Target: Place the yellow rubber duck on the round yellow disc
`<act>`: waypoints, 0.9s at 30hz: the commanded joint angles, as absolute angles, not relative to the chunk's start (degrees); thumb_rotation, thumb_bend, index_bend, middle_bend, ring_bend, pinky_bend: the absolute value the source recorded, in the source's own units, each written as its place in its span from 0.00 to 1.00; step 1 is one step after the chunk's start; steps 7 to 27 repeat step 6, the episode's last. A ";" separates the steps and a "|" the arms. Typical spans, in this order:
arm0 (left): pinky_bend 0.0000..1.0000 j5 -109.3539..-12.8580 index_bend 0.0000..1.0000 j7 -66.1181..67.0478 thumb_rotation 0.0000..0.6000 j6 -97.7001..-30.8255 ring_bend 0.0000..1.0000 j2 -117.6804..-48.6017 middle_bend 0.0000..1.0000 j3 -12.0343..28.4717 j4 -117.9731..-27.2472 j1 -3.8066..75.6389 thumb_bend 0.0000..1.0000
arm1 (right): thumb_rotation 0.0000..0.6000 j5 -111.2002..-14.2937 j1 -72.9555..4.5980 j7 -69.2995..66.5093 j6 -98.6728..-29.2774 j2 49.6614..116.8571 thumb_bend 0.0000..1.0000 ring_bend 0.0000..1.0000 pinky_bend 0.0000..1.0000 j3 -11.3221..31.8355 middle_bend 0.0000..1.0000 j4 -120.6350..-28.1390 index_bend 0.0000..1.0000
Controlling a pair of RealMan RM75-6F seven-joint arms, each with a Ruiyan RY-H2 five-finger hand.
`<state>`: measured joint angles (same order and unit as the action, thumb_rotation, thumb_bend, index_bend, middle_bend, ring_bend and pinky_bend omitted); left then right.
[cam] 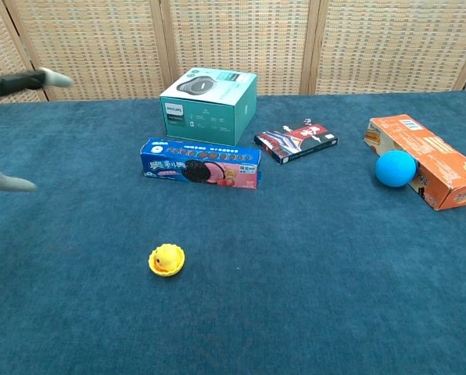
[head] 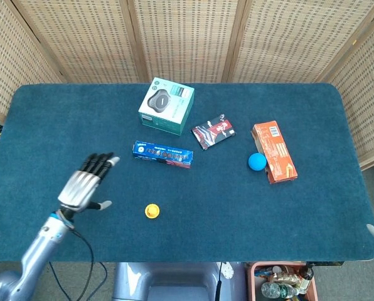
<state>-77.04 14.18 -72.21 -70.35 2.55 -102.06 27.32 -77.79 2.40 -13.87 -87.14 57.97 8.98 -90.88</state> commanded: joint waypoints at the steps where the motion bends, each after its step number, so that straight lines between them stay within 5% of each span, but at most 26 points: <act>1: 0.00 -77.05 0.00 14.07 1.00 -86.26 0.00 -60.19 0.00 -0.81 -105.63 15.33 0.00 | 1.00 -79.22 2.42 -13.15 -87.78 57.70 0.00 0.00 0.00 8.43 0.00 -91.28 0.00; 27: 0.00 -81.11 0.00 8.54 1.00 -89.97 0.00 -58.19 0.00 -3.16 -104.34 10.78 0.00 | 1.00 -80.89 2.43 -14.34 -88.23 57.23 0.00 0.00 0.00 7.91 0.00 -91.88 0.00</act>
